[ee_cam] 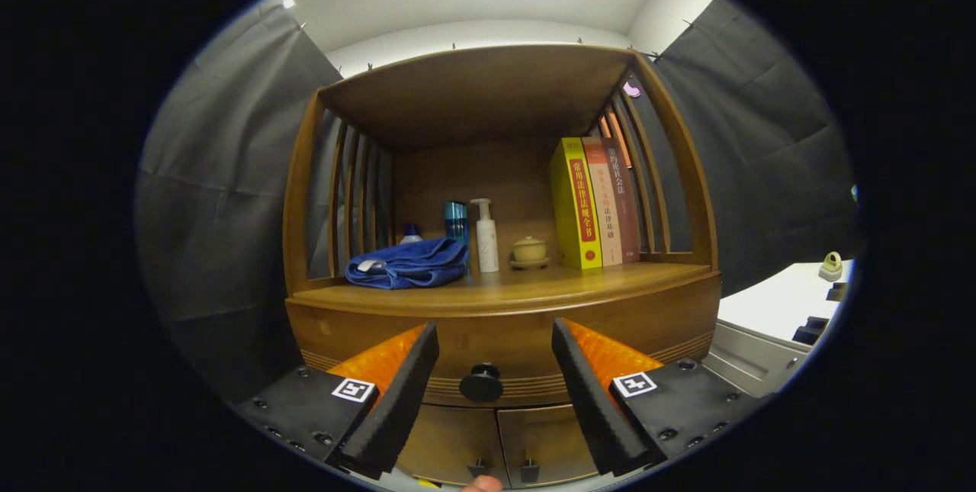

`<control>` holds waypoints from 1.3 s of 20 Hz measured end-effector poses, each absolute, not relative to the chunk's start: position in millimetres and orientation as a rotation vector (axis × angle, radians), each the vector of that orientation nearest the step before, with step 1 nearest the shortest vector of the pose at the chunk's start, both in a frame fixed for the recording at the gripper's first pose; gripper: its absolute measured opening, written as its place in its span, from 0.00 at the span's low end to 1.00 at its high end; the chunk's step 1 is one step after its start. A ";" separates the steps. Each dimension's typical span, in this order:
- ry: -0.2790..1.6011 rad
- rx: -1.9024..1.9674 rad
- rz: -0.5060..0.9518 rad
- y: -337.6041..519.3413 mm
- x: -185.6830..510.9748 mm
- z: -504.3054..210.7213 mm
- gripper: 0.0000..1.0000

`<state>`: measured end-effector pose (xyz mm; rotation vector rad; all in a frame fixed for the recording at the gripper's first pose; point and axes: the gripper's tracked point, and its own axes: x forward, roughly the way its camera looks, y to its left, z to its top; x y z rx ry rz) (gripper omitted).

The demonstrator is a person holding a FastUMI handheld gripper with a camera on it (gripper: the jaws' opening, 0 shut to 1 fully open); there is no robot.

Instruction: Pull open the drawer, take out the items inside it, and place them on the countertop above the cabinet.

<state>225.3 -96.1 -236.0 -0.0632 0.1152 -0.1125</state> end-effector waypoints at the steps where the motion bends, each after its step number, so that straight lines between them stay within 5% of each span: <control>1: 0.126 -0.060 -0.109 -94.5 227.9 -245.1 0.98; 10: 0.191 -0.072 -0.175 -110.8 262.8 -296.7 0.97; 18: 0.210 -0.127 -0.177 -97.3 270.3 -303.2 0.56; 24: 0.224 -0.079 -0.163 -97.8 266.0 -313.1 0.57; 26: 0.236 -0.074 -0.165 -96.9 267.3 -313.6 0.47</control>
